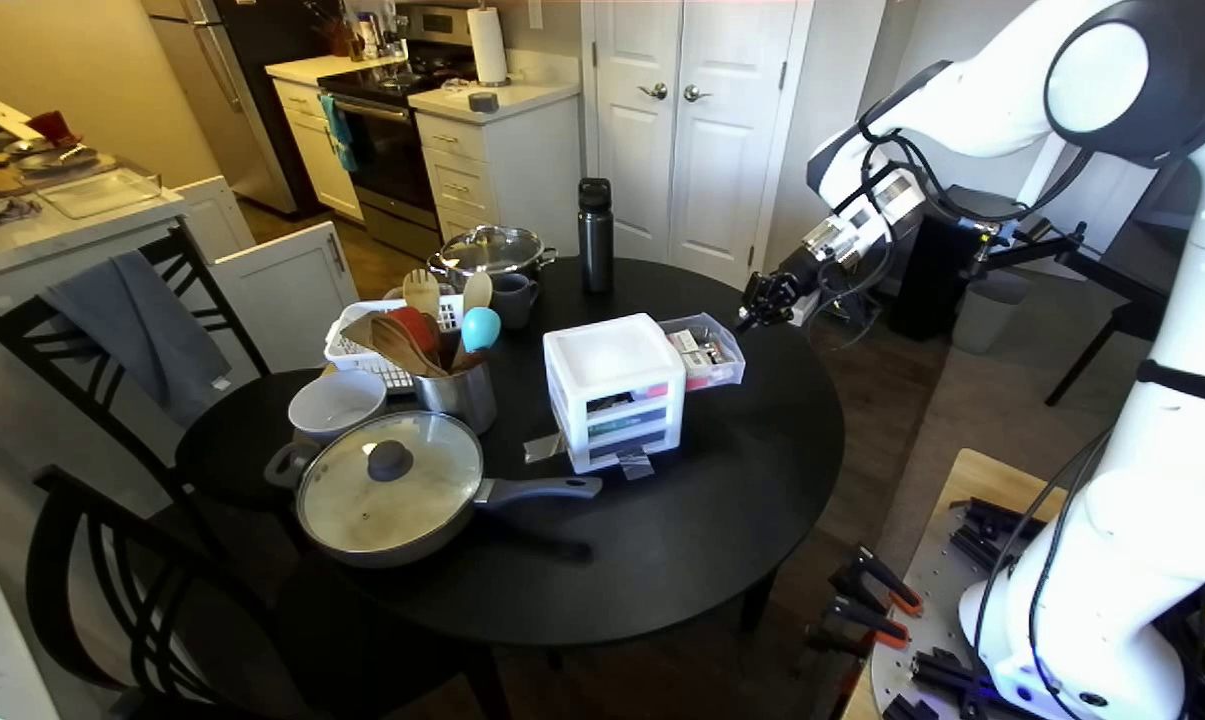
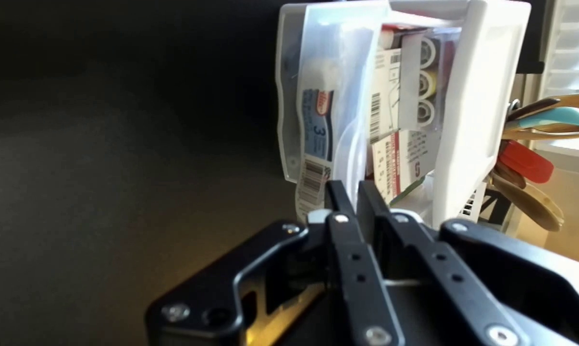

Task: Open the top drawer

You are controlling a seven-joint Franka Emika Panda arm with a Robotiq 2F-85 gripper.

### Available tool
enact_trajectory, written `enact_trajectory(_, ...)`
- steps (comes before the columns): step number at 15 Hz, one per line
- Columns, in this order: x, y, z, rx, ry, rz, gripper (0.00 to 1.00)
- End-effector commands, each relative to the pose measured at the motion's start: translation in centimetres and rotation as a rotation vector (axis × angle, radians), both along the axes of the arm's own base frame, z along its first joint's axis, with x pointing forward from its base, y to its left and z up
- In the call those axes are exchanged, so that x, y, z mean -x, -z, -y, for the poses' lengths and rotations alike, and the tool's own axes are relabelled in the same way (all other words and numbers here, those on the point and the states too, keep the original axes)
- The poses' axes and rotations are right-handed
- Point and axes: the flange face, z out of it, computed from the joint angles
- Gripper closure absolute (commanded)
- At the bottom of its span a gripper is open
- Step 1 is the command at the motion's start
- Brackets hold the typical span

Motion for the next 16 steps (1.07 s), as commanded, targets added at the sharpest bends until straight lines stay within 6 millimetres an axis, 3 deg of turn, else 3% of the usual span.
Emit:
enact_trajectory(1, 0.5, -1.1, 0.1, 0.102, -0.023, -0.018, 0.94)
enact_trajectory(10, -0.1, -1.5, -0.4, 0.158, -0.065, -0.024, 0.94)
enact_trajectory(12, -0.3, -2.0, -0.4, 0.163, -0.067, -0.026, 0.62)
enact_trajectory(16, -0.9, -3.2, -0.7, 0.173, -0.073, -0.006, 0.38)
